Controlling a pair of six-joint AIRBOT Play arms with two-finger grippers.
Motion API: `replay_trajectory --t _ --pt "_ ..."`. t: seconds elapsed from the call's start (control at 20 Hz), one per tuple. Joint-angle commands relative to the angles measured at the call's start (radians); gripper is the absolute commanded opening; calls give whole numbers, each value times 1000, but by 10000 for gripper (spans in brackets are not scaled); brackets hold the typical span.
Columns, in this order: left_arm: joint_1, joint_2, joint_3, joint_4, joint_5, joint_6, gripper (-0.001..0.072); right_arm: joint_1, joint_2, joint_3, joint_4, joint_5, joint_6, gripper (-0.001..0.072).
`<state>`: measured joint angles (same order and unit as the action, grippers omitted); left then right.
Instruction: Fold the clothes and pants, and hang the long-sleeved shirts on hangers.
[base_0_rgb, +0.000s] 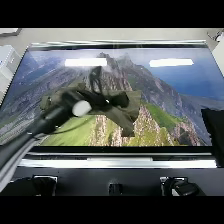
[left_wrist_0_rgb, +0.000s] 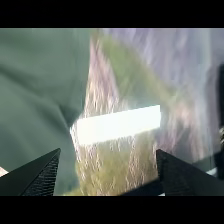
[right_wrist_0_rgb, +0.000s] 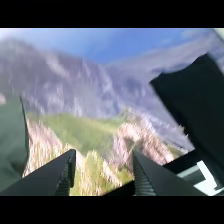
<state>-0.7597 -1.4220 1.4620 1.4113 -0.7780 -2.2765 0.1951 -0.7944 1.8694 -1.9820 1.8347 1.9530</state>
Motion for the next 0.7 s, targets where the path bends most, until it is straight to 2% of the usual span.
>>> replay_trajectory --t 0.0,0.1,0.25,0.35,0.4,0.5,0.55,0.65 --pt "131 142 21 124 -141 87 711 0 -193 0 187 11 -64 432" --pt "232 220 21 248 -273 117 710 0 -351 0 403 -58 -103 428" --pt "396 302 21 329 -405 132 710 0 -529 0 762 -345 -244 419" --pt "495 332 21 328 -481 131 710 0 -605 0 891 -490 -275 426" --pt "540 343 19 328 -526 132 711 0 -640 0 924 -526 -316 477" --pt "612 348 19 328 -601 194 711 -33 -719 0 939 -492 -337 486" --pt "645 348 19 328 -626 224 711 -77 -768 0 993 -460 -337 486" --pt "700 348 19 325 -642 240 710 -188 -866 0 1209 -451 -367 486"
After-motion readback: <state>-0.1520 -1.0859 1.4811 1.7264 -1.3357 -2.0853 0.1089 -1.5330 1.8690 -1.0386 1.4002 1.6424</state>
